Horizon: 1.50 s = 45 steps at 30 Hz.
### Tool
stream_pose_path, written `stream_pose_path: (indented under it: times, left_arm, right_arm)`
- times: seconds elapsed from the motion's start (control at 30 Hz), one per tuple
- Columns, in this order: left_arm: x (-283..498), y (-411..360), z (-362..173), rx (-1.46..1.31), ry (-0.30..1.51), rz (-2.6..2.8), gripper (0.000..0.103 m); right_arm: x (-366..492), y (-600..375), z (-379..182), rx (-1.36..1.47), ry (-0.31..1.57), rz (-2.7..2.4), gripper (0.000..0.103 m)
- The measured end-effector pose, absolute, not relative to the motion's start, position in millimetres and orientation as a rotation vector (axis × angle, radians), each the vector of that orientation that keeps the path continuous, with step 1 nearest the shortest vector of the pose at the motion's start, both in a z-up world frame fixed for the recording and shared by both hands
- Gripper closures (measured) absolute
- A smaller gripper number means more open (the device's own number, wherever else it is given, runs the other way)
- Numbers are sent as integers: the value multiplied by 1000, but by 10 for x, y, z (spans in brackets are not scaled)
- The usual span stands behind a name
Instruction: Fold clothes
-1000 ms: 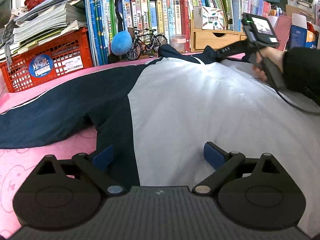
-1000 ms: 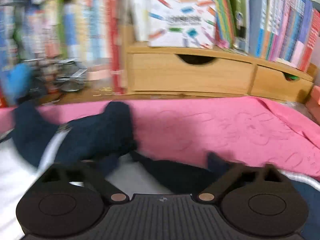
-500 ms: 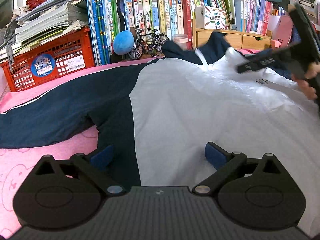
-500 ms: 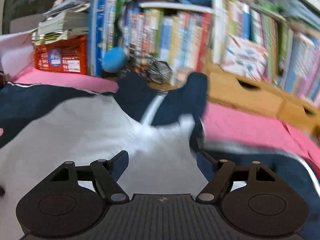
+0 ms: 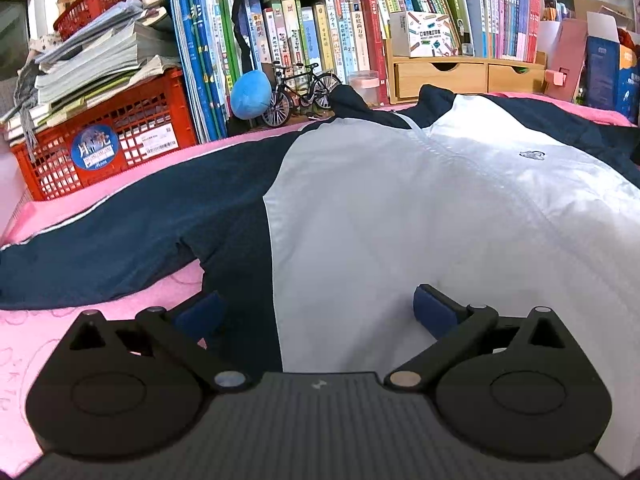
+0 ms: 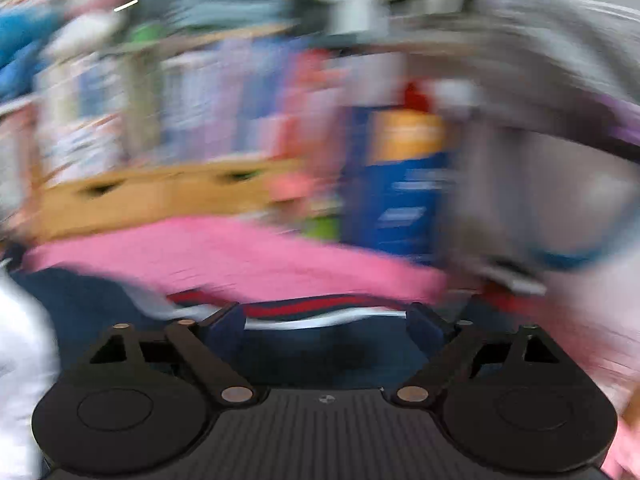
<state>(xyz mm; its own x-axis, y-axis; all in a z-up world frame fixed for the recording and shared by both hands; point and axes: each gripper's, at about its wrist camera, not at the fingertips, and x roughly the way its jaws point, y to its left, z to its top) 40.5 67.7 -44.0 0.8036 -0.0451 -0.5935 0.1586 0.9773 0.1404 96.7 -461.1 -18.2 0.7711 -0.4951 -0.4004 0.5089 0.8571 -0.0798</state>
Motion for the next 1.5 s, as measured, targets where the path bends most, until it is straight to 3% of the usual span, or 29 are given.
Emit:
stream_pose_path:
  times: [0.13, 0.27, 0.3, 0.33, 0.37, 0.4, 0.63, 0.77, 0.83, 0.87, 0.9, 0.97, 1.03, 1.1, 1.13, 1.27, 1.33, 1.4, 1.47, 1.5]
  left_arm:
    - [390, 631, -441, 216, 616, -95, 0]
    - [385, 605, -452, 227, 610, -85, 0]
    - [382, 596, -455, 231, 608, -82, 0]
    - [379, 588, -457, 234, 606, -79, 0]
    - [377, 579, -458, 238, 604, -76, 0]
    - [374, 570, -460, 242, 602, -73, 0]
    - [373, 579, -463, 243, 601, -73, 0]
    - [368, 581, -462, 242, 600, -71, 0]
    - [364, 583, -460, 241, 600, -71, 0]
    - [362, 588, -459, 239, 600, -72, 0]
    - [361, 594, -459, 235, 601, -73, 0]
    - [367, 612, -456, 224, 605, -76, 0]
    - [377, 634, -451, 208, 612, -82, 0]
    - [389, 659, -448, 188, 621, -89, 0]
    - [394, 670, -447, 179, 625, -92, 0]
    - [401, 679, -445, 166, 630, -95, 0]
    - [397, 674, -446, 167, 629, -94, 0]
    - [393, 673, -447, 168, 628, -94, 0]
    - [396, 677, -447, 168, 628, -95, 0]
    - [396, 676, -447, 168, 627, -94, 0]
  right_arm:
    - [747, -5170, -281, 31, 421, -744, 11]
    - [857, -5589, -470, 139, 501, -741, 4]
    - [900, -5692, -521, 184, 515, -728, 10]
    - [939, -5703, -522, 206, 514, -704, 29]
    - [972, -5560, -439, 192, 488, -663, 100]
    - [1005, -5417, -357, 177, 462, -622, 96]
    - [1120, -3874, 462, 25, 213, -106, 96]
    - [1129, -2726, 517, -70, 232, 327, 92]
    - [1130, -2207, 413, -117, 285, 503, 83]
    - [1130, -2022, 302, -142, 331, 545, 72]
    - [1113, -1876, 206, -168, 369, 577, 52]
    - [988, -1812, 55, -207, 397, 568, 32]
    - [882, -1903, -53, -215, 421, 519, 27]
    - [867, -2142, -127, -223, 436, 414, 11]
    - [842, -2252, -153, -248, 434, 340, 9]
    - [882, -2644, -329, -352, 470, 89, 9]
    - [988, -2893, -413, -385, 494, -41, 17]
    - [1206, -3146, -564, -447, 516, -188, 58]
    - [1477, -3553, -716, -446, 571, -346, 64]
    - [1610, -3782, -773, -422, 610, -423, 75]
